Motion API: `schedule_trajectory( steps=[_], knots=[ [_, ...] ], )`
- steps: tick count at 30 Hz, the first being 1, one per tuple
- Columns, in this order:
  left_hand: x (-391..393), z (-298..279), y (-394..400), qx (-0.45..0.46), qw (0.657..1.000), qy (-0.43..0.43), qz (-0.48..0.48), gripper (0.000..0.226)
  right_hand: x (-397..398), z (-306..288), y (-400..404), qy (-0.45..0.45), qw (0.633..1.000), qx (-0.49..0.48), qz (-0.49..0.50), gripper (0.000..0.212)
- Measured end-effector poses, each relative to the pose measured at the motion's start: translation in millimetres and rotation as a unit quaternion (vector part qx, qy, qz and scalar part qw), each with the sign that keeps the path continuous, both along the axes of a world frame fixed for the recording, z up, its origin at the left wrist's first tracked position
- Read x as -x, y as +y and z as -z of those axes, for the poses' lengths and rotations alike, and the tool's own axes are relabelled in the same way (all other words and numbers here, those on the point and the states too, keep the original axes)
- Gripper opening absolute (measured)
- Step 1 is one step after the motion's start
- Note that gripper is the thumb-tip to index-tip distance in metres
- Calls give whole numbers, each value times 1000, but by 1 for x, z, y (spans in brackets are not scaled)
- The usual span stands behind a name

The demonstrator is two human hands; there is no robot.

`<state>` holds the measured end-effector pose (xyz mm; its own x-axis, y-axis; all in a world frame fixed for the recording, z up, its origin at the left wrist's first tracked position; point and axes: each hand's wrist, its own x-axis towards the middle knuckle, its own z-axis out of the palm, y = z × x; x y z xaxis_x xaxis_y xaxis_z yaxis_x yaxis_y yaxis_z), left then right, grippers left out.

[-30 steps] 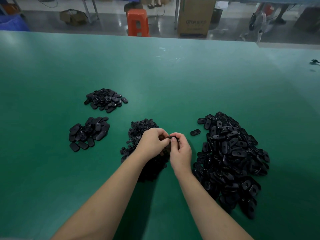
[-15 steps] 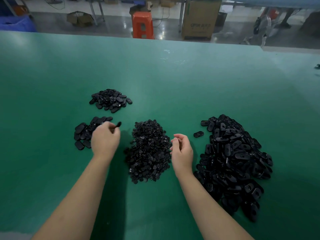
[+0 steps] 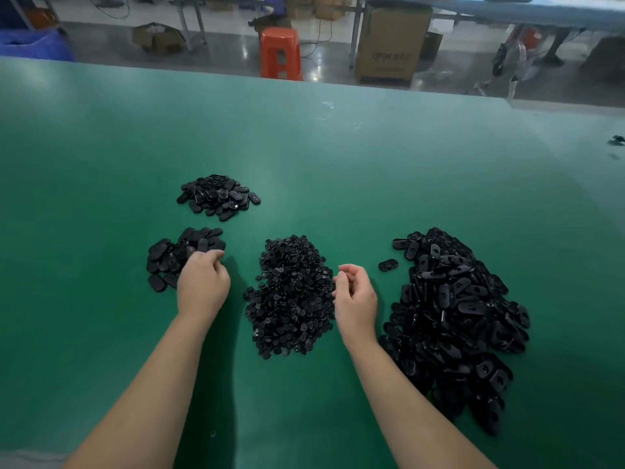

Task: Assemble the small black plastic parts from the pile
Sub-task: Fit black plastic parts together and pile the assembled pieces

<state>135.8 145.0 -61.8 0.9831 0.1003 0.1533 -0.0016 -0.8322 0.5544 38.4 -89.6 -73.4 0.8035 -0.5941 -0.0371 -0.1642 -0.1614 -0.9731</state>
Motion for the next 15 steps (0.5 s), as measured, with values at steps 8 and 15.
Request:
schedule_trajectory(
  steps=[8, 15],
  knots=[
    [-17, -2, -9, -104, 986, 125, -30, 41, -1, 2, -2, 23, 999, 18, -15, 22],
    [-15, 0, -21, -20, 999, 44, -10, 39, -1, 2, 0, 19, 999, 26, -16, 19]
  ],
)
